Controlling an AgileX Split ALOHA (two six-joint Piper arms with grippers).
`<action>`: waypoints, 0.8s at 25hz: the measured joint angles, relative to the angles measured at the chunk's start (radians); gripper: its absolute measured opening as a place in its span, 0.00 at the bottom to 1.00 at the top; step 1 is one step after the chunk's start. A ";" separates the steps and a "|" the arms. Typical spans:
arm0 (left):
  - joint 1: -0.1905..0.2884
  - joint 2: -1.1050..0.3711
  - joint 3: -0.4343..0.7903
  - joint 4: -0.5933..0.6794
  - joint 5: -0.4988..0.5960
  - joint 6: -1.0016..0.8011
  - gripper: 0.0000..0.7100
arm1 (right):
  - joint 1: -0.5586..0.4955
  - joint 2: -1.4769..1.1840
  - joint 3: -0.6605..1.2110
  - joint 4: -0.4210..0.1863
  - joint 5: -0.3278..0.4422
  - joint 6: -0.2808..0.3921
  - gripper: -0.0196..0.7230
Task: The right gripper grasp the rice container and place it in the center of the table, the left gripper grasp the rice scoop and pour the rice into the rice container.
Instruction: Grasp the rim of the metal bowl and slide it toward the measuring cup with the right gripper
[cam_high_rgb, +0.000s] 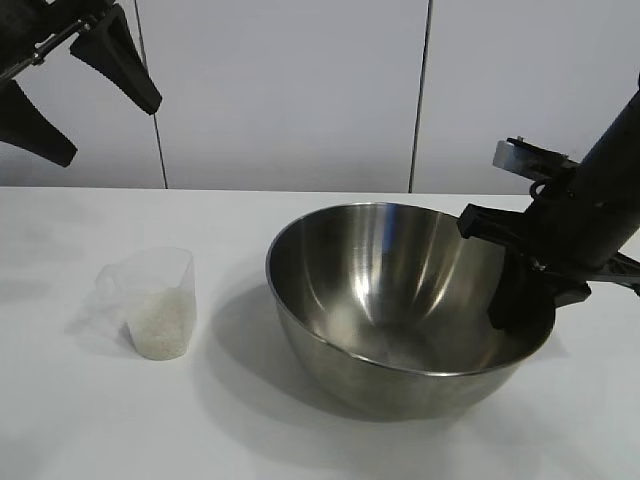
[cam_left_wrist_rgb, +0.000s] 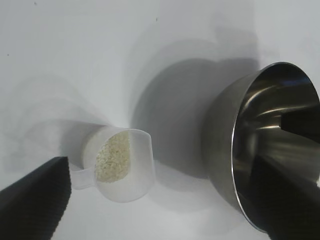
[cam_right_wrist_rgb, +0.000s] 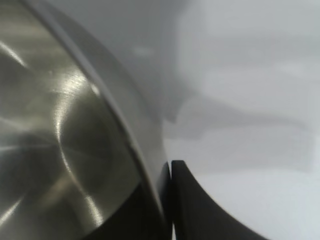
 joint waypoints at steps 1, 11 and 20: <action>0.000 0.000 0.000 0.000 0.000 0.000 0.98 | 0.007 0.000 -0.010 -0.001 0.000 -0.001 0.04; 0.000 0.000 0.000 0.000 -0.007 -0.001 0.98 | 0.138 0.094 -0.158 -0.148 0.033 0.147 0.04; 0.000 0.000 0.000 0.000 -0.013 -0.001 0.98 | 0.173 0.177 -0.237 -0.225 0.054 0.220 0.04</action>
